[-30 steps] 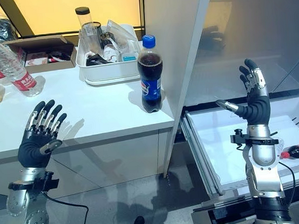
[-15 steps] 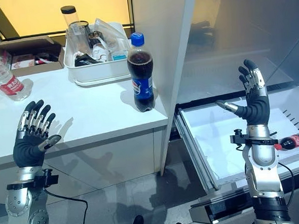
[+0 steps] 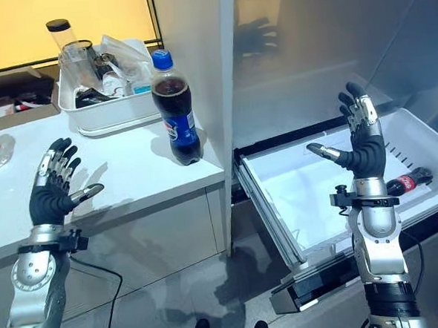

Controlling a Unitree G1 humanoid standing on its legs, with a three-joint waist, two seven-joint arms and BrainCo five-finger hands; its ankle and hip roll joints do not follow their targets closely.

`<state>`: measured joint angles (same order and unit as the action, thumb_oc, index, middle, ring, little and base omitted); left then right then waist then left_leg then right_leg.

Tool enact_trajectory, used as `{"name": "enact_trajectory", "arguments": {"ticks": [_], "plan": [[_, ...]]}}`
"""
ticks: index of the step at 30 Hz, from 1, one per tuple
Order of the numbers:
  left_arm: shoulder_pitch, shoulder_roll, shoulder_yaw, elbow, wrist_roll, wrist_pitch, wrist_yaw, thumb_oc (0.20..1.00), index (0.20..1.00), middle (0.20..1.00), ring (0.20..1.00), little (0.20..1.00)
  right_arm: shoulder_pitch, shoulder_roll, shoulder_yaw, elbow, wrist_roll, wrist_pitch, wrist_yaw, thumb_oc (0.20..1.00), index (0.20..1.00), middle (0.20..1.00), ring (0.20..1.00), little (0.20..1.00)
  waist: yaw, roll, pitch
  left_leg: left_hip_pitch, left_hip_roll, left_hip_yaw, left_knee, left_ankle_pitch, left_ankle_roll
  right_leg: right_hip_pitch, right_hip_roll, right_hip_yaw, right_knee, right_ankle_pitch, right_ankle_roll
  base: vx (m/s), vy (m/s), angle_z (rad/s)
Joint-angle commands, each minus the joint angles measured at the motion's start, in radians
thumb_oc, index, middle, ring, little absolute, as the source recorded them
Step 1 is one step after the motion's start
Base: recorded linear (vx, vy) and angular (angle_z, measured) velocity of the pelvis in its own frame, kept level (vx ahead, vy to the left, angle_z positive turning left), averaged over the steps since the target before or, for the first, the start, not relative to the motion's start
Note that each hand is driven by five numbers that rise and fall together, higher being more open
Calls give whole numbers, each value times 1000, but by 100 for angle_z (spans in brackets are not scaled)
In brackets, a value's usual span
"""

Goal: Take the drinks into the refrigerator

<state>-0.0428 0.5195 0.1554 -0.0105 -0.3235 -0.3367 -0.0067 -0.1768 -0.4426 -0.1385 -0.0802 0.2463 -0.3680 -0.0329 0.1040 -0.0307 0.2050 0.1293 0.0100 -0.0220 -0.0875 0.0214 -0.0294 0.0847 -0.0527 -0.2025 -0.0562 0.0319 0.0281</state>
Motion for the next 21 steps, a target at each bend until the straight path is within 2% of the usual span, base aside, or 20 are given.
{"name": "enact_trajectory", "arguments": {"ticks": [1, 8, 21], "plan": [[-61, 32, -20, 50, 37, -26, 39, 1000, 1000, 1000, 1000, 1000, -49, -23, 8, -92, 51, -23, 18, 1000, 1000, 1000, 1000, 1000, -16, 17, -56, 47, 15, 45, 0, -93, 8, -22, -38, 2, 167, -73, 62, 21, 28, -19], [-124, 37, -42, 166, 51, -4, 77, 1000, 1000, 1000, 1000, 1000, -43, -14, 23, -158, 100, -21, 52, 1000, 1000, 1000, 1000, 1000, -47, 14, -50, 52, 9, 90, 21, -100, 17, -44, -35, 43, 189, -68, 62, 6, 30, -22], [-133, 34, -42, 232, 59, 2, 75, 1000, 1000, 1000, 1000, 1000, -33, -13, 3, -201, 134, -30, 75, 1000, 1000, 1000, 1000, 1000, -88, -10, -18, -38, 4, 171, 201, -185, 25, -113, -22, 146, 229, -64, 69, -24, 26, -25]]}}
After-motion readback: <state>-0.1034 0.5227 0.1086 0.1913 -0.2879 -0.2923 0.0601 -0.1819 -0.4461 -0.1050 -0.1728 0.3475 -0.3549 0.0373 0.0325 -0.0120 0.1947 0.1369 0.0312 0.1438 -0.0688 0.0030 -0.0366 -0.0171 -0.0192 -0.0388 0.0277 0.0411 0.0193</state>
